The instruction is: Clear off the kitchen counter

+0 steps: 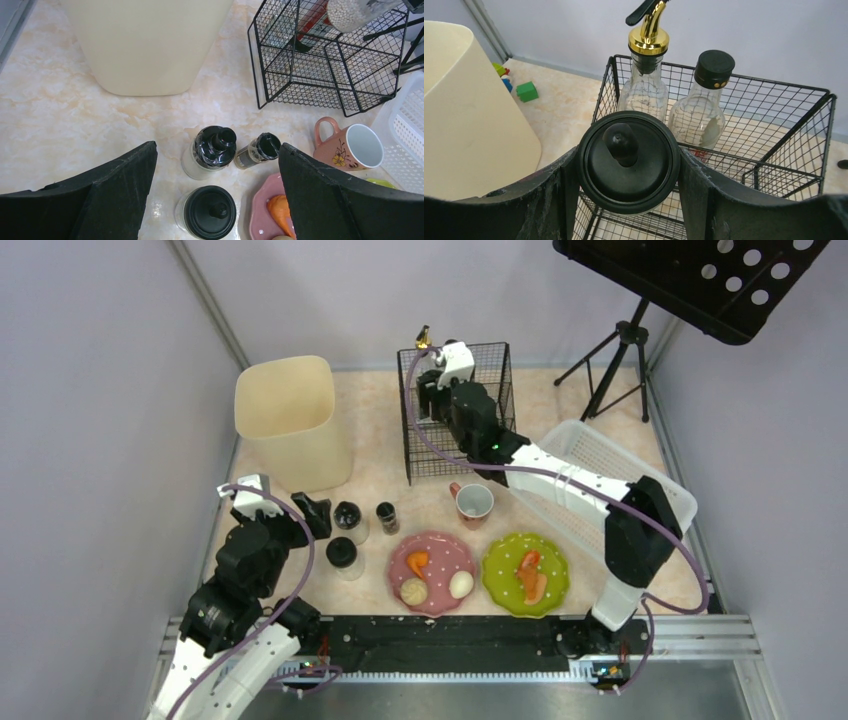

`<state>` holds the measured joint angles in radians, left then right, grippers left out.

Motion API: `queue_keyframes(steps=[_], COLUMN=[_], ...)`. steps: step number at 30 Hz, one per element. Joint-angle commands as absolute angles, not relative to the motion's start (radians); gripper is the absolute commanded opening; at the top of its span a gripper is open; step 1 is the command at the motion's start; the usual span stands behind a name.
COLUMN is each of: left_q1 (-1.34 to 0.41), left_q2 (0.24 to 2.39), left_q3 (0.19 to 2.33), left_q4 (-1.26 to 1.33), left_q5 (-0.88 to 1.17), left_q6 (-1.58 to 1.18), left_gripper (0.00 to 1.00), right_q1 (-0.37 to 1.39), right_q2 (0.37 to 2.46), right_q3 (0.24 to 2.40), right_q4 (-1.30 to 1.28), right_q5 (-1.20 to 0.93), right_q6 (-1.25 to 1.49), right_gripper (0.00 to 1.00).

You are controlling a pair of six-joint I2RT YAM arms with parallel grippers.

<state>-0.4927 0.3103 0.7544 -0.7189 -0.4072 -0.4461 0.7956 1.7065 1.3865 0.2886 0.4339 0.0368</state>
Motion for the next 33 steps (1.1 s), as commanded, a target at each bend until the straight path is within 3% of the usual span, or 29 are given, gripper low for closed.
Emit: queue_keyframes(steps=[1, 33], left_q1=[-0.490, -0.491], left_q2=[0.318, 0.312], left_q3=[0.747, 0.746], left_q4=[-0.686, -0.682], left_q5=[-0.390, -0.385], left_q6=[-0.436, -0.433], left_gripper=[0.96, 0.96], right_q1=[0.775, 0.752], right_q2=[1.739, 1.999], right_q3=[1.469, 1.503], right_q4=[0.409, 0.351], right_q5=[0.412, 0.402], right_q6=[0.076, 0.178], right_gripper=[0.10, 0.11])
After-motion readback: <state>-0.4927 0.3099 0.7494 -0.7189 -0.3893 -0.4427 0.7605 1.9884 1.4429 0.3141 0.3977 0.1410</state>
